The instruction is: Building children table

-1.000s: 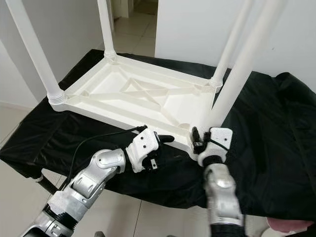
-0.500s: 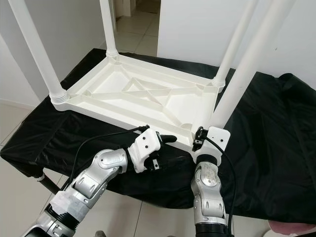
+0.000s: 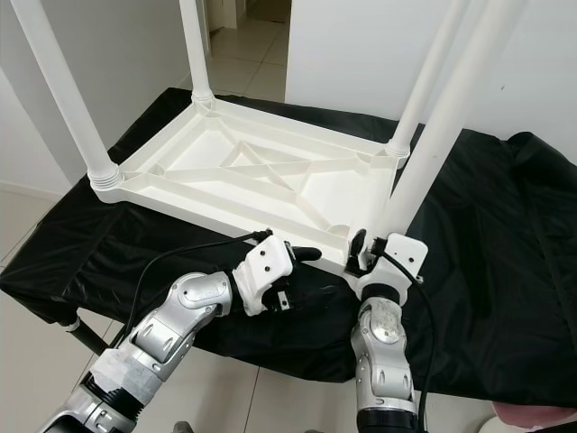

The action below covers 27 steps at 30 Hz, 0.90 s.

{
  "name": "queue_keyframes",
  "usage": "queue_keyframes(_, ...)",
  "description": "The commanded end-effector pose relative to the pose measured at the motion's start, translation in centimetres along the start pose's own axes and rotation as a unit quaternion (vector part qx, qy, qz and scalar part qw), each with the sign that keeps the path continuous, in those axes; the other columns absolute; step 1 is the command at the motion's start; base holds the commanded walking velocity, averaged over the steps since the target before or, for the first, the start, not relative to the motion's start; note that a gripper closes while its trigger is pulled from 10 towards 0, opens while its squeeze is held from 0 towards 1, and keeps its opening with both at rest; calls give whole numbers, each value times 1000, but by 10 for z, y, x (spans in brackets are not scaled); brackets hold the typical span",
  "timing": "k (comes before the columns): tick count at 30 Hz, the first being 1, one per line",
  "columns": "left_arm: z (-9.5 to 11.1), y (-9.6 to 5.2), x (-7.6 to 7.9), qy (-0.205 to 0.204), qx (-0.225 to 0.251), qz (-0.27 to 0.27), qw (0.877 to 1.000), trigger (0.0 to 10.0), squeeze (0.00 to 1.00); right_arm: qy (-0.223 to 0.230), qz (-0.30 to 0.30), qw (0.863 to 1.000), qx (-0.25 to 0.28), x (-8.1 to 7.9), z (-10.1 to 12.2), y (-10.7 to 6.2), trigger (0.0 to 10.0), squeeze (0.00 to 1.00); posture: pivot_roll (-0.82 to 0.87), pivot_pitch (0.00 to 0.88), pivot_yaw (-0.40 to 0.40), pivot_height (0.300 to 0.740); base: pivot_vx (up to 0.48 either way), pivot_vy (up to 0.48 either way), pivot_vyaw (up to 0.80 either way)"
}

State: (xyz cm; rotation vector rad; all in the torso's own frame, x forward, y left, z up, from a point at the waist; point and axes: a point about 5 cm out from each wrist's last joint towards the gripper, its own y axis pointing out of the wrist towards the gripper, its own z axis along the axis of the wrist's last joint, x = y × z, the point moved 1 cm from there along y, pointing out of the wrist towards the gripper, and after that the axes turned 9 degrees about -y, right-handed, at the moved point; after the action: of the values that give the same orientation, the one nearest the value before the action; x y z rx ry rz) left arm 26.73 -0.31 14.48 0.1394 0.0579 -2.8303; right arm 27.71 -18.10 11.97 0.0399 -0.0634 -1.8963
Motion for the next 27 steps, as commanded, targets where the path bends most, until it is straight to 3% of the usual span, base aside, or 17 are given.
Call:
queue_keyframes(1,0,0,1,1,-3,2,1000,10000,0,9,0,1000,4,2,0,-2,10000,1000,-78,0,-35,740,0,0,0)
queue_keyframes(6,-1,0,2,1,-3,1,1000,10000,0,7,30,999,12,8,-2,-3,10000,1000,-73,0,-39,740,0,0,0)
queue_keyframes(7,-2,-1,2,1,-5,1,1000,10000,0,1,55,998,14,13,-5,-4,10000,553,-74,0,-40,740,0,0,0)
queue_keyframes(10,-3,-2,3,2,-7,2,1000,10000,0,-4,71,997,15,15,-7,-5,10000,553,-75,0,-39,740,0,0,0)
queue_keyframes(11,-3,-2,3,2,-8,2,1000,10000,0,-8,97,995,18,17,-9,-5,10000,0,-78,0,-36,740,0,0,0)
queue_keyframes(14,-3,-2,3,3,-8,1,1000,10000,0,-11,123,992,22,19,-9,-3,10000,0,-81,0,-34,740,0,0,0)
queue_keyframes(16,-3,-1,3,3,-8,-2,1000,10000,0,-12,192,981,37,23,-6,2,10000,0,-83,0,-29,740,0,0,0)
queue_keyframes(27,-2,-1,2,5,-7,-3,1000,10000,0,-54,279,957,59,22,1,8,10000,0,-85,0,-24,740,0,0,0)
